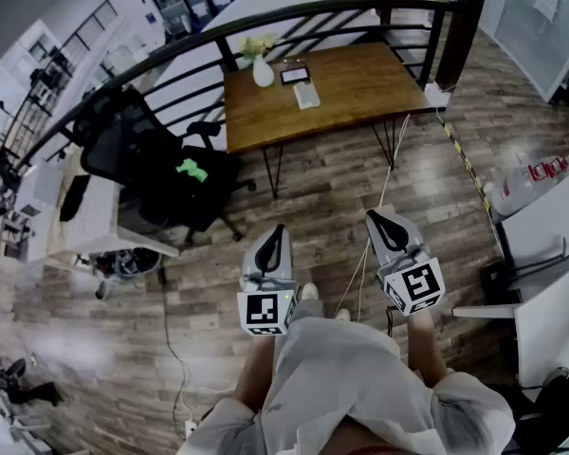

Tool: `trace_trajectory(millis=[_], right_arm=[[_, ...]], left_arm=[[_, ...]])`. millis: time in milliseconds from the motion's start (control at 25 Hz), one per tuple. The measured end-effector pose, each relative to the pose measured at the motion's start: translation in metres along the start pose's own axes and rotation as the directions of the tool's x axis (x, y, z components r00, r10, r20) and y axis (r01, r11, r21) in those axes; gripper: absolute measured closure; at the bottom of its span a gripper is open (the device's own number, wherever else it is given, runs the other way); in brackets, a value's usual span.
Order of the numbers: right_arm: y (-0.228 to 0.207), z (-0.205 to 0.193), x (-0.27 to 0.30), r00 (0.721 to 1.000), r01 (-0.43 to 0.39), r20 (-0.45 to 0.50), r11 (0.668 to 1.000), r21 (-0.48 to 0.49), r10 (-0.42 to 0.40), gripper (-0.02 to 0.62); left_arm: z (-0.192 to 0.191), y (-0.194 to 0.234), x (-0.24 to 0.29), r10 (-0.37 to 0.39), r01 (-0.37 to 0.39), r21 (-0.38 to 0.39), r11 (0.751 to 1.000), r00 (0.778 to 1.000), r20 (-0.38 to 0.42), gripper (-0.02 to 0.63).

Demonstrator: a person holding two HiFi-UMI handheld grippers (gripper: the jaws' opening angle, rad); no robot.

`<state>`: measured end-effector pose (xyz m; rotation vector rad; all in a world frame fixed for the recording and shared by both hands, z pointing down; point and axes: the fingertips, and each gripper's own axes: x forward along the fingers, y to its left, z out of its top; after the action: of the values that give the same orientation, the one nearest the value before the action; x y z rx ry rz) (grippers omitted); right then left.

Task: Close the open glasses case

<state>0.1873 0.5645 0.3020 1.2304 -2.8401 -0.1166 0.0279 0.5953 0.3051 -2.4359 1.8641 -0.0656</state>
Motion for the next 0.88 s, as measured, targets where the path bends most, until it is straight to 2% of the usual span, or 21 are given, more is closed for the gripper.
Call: trace_trajectory(millis=[360,880], right_arm=[[-0.016,-0.004,0.040,1.000,-0.001,-0.001,1.000,-0.018,0.001,0.592],[-0.071,-0.005,0.145,1.000,-0.009,-0.029,0.999,-0.040,0.008,0.592]], left_arm=[[0.000,0.014,0.035,0.009,-0.009,-0.008,1.000,1.000,-0.008,0.589],[-0.008,0.068,0.137,-0.003,0.003,-0.022,1.000,1.000,-0.011,0.589]])
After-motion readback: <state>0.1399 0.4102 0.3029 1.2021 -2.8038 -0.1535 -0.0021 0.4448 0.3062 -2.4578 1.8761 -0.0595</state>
